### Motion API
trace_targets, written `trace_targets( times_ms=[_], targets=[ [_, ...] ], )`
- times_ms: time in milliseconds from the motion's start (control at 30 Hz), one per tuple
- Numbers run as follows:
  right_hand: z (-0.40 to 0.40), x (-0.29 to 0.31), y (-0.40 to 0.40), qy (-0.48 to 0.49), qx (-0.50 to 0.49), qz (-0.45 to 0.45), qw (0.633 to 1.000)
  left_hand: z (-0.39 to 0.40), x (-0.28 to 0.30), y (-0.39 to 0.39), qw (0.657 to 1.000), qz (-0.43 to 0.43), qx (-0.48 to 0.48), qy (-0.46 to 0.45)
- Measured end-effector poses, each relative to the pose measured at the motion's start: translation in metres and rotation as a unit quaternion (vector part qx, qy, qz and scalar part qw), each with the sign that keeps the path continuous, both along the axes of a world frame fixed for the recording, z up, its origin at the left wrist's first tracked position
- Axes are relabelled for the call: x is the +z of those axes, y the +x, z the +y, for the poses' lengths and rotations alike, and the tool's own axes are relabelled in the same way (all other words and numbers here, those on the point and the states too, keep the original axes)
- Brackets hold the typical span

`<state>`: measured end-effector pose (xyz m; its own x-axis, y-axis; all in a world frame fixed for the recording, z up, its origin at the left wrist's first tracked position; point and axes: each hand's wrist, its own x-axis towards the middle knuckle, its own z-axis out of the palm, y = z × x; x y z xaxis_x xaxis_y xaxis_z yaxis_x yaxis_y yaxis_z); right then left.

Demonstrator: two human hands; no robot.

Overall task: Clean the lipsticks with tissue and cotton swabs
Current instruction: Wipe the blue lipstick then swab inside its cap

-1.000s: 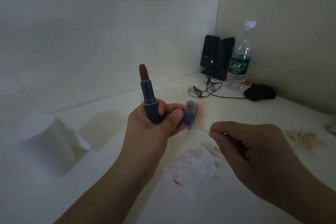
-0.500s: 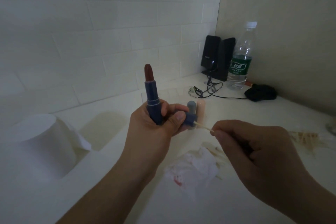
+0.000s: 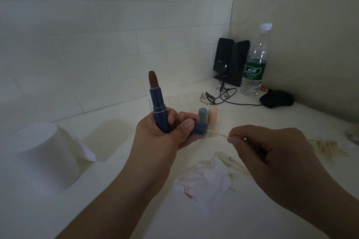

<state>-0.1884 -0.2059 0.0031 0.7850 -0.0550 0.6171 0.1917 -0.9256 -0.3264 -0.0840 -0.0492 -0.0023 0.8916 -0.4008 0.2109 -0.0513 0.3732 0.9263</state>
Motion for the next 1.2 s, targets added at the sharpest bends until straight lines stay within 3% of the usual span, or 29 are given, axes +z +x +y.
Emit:
trace_targets(
  times_ms=[267, 533, 700, 933, 1200],
  targets=[
    [0.004, 0.002, -0.003, -0.003, 0.013, -0.028, 0.999, -0.001, -0.001, 0.001, 1.000, -0.006, 0.006, 0.009],
    [0.004, 0.002, -0.004, -0.029, 0.074, 0.003, 0.997, 0.000, -0.001, 0.001, 1.000, -0.014, 0.017, 0.013],
    [-0.001, 0.000, -0.002, -0.045, 0.051, 0.000, 0.998, 0.000, -0.001, 0.002, 0.999, 0.029, -0.016, -0.026],
    [-0.003, 0.002, -0.004, 0.057, 0.013, -0.159, 0.986, 0.000, 0.007, 0.002, 0.955, 0.211, -0.135, -0.160],
    [-0.005, 0.001, -0.002, 0.056, 0.001, -0.187, 0.981, 0.001, 0.005, 0.003, 0.940, 0.190, -0.206, -0.193]
  ],
)
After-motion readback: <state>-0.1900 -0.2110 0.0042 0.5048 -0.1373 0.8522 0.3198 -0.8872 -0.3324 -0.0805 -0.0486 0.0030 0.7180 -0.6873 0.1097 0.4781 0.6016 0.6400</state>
